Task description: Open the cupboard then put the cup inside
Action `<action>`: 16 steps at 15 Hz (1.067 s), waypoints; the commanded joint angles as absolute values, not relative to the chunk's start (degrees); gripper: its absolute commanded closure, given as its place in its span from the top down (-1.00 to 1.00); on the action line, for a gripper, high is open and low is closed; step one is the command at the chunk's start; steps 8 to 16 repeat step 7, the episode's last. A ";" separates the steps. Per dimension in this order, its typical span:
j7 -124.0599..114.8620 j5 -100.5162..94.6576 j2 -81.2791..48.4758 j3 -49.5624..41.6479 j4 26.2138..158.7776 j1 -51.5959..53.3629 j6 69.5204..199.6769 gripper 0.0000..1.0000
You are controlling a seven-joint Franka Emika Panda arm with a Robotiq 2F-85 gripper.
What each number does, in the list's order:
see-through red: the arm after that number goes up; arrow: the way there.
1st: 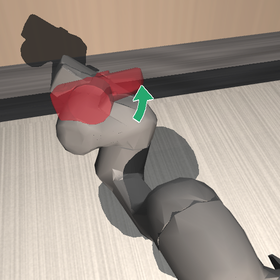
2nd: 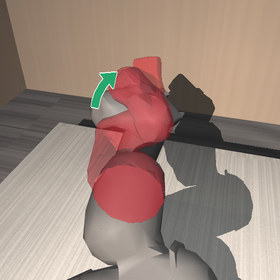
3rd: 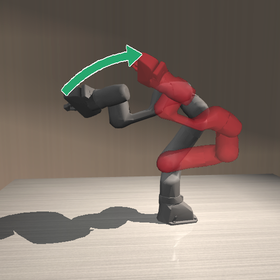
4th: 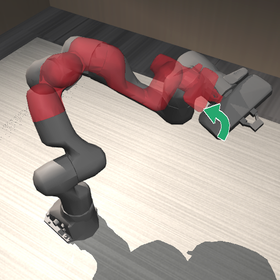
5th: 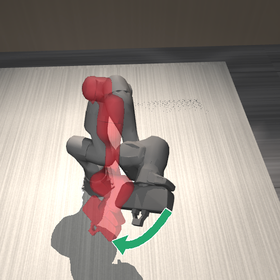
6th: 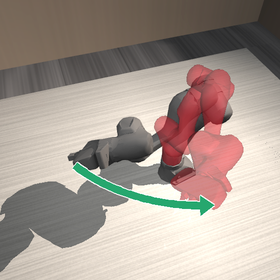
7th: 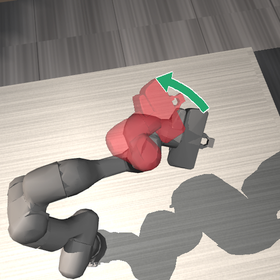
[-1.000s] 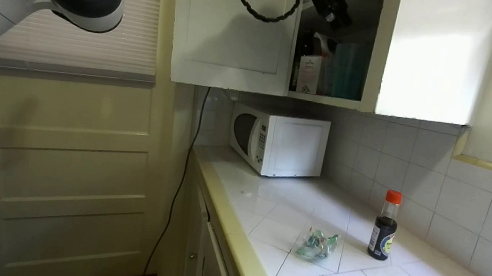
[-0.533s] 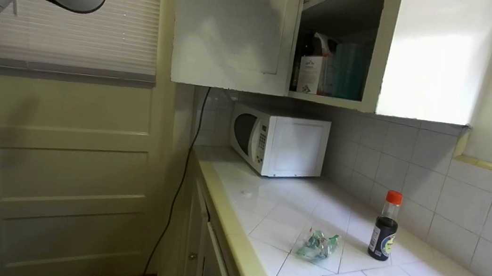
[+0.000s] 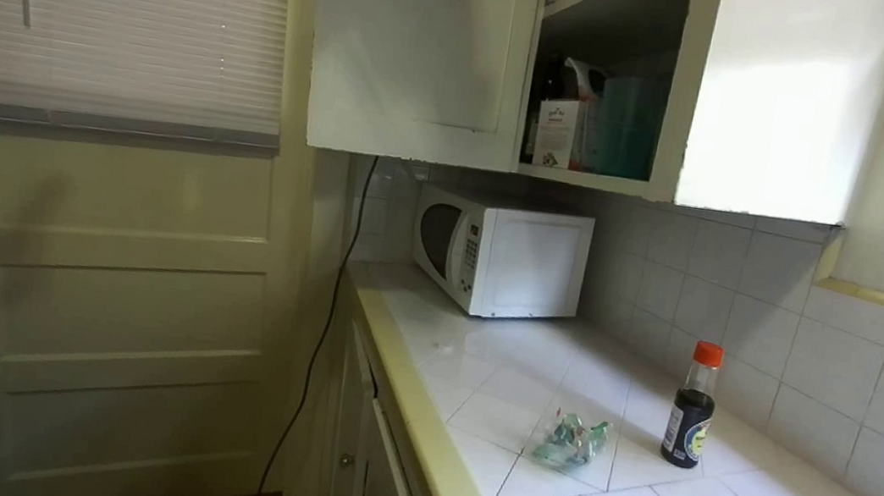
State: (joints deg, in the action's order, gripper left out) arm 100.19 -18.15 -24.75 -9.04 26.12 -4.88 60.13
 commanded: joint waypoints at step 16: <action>90.41 -16.81 -21.97 -9.80 29.53 -9.93 46.23 1.00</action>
